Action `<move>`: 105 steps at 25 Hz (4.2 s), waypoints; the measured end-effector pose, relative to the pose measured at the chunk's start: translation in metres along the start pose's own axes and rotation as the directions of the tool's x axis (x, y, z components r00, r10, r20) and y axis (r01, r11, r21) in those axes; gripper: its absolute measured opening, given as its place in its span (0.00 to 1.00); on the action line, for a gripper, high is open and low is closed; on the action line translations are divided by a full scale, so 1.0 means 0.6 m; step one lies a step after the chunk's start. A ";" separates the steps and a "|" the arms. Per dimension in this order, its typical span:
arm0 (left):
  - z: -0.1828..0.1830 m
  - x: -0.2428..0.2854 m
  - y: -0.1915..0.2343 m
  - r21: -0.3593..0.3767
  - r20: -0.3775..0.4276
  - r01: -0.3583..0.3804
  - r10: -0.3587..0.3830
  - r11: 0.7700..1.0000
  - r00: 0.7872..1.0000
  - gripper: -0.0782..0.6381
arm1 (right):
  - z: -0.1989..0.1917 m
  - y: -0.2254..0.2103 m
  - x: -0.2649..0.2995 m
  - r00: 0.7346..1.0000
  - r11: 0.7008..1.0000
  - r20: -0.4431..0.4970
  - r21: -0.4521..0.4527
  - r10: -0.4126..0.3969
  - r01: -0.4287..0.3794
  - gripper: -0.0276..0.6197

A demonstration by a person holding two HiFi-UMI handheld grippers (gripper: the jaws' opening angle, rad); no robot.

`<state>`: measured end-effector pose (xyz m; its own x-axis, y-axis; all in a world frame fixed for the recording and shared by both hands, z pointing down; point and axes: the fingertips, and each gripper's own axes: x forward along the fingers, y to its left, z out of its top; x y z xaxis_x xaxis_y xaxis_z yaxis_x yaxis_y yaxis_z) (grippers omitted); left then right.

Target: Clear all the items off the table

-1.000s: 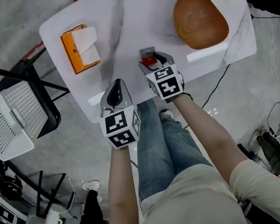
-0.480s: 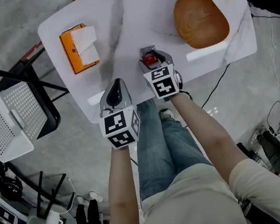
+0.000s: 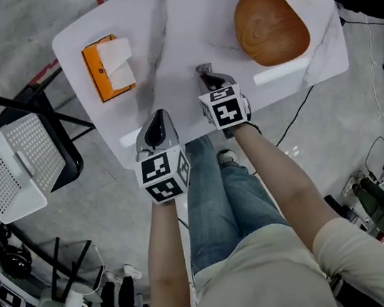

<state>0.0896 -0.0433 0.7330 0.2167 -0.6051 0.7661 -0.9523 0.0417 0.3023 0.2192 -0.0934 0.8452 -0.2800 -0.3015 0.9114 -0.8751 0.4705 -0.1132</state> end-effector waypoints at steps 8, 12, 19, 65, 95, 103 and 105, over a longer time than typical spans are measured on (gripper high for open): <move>0.015 -0.016 -0.004 0.007 -0.015 0.002 -0.002 1.000 1.000 0.12 | 0.002 -0.018 -0.044 1.000 0.998 -0.012 0.049 -0.026 0.027 0.08; 0.031 -0.032 -0.014 0.016 -0.017 0.001 -0.001 1.000 1.000 0.12 | 0.013 -0.022 -0.078 0.999 0.998 -0.001 0.046 -0.032 0.032 0.08; 0.056 -0.073 -0.044 0.031 -0.013 0.017 -0.017 0.999 1.000 0.12 | 0.045 -0.005 -0.141 0.999 1.000 0.035 0.007 -0.021 0.020 0.08; 0.173 -0.342 -0.140 -0.051 0.161 -0.064 0.072 0.997 0.984 0.12 | 0.161 0.085 -0.532 0.962 0.924 0.208 -0.372 0.177 -0.090 0.08; 0.201 -0.459 -0.051 -0.277 0.299 -0.246 0.327 0.929 0.897 0.12 | 0.255 0.217 -0.551 0.876 0.760 0.187 -0.596 0.444 -0.258 0.08; 0.204 -0.498 0.043 -0.304 0.313 -0.257 0.351 0.917 0.883 0.12 | 0.289 0.309 -0.537 0.867 0.752 0.202 -0.607 0.456 -0.255 0.08; 0.206 -0.506 0.067 -0.300 0.310 -0.253 0.345 0.920 0.886 0.12 | 0.297 0.334 -0.535 0.866 0.753 0.205 -0.607 0.457 -0.254 0.08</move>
<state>-0.0408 0.0435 0.4425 -0.2029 -0.7684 0.6069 -0.8661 0.4300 0.2549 0.0636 -0.0503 0.4594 -0.7228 -0.2158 0.6565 -0.3480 0.9344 -0.0760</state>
